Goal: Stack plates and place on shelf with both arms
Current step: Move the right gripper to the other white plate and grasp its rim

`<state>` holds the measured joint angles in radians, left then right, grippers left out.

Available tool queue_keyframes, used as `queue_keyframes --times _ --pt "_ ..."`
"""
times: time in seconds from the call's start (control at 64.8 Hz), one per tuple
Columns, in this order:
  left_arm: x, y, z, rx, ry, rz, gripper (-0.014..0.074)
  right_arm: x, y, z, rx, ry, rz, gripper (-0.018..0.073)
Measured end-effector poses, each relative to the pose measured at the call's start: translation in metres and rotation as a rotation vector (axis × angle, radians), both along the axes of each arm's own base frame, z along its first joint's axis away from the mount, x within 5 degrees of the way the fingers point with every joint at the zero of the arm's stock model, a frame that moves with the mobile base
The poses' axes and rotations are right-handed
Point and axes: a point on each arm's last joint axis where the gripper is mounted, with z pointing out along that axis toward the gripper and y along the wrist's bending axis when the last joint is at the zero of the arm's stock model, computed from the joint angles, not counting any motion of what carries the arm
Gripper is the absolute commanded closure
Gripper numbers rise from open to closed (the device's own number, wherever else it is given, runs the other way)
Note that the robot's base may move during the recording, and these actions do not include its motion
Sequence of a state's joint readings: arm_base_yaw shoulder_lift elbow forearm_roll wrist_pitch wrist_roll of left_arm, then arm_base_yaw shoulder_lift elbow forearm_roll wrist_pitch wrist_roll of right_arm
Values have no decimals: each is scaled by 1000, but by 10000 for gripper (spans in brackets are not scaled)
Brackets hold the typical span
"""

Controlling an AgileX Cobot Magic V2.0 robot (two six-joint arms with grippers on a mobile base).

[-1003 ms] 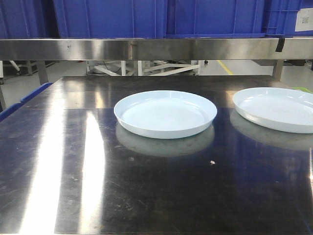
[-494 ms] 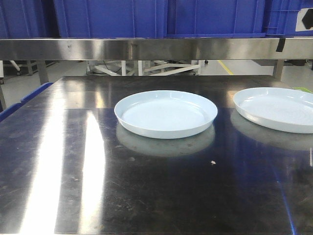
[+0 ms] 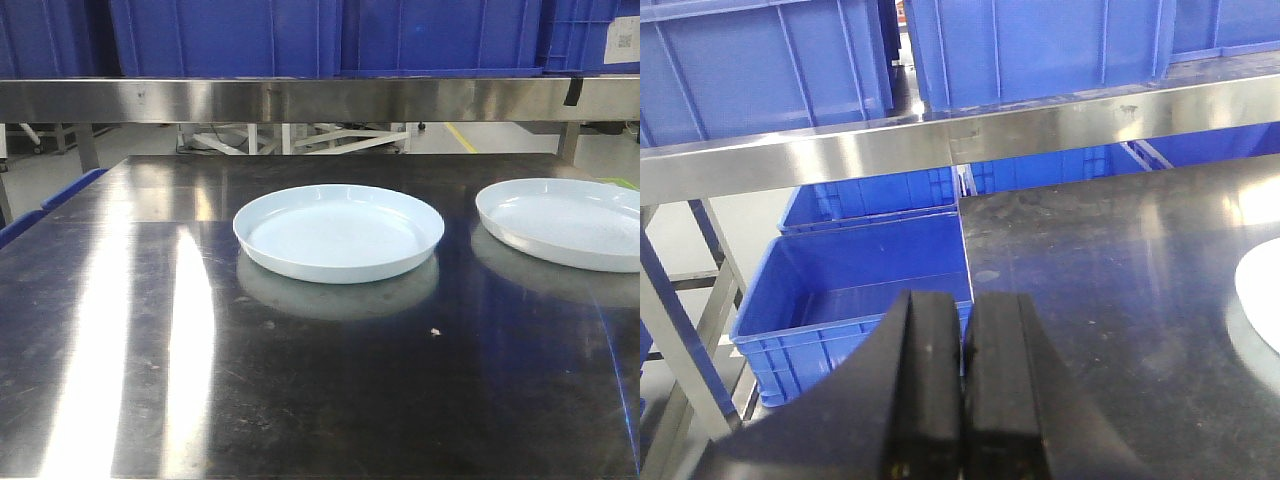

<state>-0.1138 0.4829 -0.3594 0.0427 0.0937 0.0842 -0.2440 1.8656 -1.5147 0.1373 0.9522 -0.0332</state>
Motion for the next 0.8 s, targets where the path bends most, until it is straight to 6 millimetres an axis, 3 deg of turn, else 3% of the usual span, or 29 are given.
queue_keyframes --times 0.293,0.586,0.802 --pt "0 0 0 2 0 0 514 15 3 -32 72 63 81 155" --pt "0 0 0 2 0 0 514 19 2 -40 67 58 86 160" --pt "0 0 0 2 0 0 514 22 2 -48 71 69 87 243"
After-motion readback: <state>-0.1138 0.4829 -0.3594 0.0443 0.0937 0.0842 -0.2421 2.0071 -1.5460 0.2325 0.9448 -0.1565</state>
